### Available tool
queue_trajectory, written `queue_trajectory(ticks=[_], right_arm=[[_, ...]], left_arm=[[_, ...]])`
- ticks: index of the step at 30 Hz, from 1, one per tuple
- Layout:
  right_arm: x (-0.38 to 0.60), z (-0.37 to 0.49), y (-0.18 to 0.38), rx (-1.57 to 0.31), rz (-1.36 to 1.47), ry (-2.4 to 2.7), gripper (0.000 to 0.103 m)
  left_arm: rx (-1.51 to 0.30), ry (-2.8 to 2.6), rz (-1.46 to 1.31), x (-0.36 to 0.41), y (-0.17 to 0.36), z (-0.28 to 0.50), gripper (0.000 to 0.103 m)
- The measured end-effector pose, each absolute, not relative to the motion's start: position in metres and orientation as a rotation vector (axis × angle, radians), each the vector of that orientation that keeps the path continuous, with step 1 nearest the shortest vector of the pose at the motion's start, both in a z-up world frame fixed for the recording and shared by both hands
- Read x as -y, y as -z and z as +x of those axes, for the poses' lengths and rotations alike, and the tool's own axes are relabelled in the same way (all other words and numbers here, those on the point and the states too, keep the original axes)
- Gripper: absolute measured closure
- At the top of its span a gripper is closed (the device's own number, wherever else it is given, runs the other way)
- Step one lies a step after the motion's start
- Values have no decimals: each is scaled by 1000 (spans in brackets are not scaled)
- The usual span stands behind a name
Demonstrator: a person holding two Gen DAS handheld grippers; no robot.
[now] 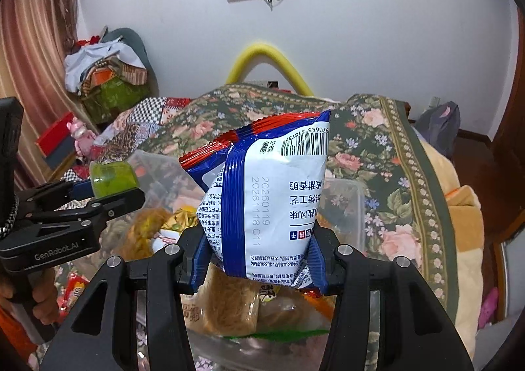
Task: Organize snacks
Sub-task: 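Carry both snacks over the box and open both tools to drop them in, then grasp the red cartoon snack bag with left tool while right tool grasps the green pea bag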
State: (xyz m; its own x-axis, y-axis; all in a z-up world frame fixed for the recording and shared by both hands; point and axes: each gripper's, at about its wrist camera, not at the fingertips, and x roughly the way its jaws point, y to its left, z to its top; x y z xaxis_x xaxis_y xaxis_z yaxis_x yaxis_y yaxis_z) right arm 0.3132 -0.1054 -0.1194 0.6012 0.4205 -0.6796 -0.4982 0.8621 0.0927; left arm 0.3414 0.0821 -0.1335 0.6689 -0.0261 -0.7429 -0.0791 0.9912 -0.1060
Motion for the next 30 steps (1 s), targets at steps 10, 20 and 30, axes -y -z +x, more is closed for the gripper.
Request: queue_trajectory(ticks=[10, 20, 30], right_arm=[[101, 307, 122, -762, -168, -525, 48], [118, 277, 96, -712, -162, -565, 42], [132, 228, 91, -695, -158, -613, 36]], left_arm=[[-834, -18, -109, -73, 133, 340, 44], [-789, 19, -109, -78, 98, 294, 43], [-813, 29, -83, -85, 95, 233, 43]])
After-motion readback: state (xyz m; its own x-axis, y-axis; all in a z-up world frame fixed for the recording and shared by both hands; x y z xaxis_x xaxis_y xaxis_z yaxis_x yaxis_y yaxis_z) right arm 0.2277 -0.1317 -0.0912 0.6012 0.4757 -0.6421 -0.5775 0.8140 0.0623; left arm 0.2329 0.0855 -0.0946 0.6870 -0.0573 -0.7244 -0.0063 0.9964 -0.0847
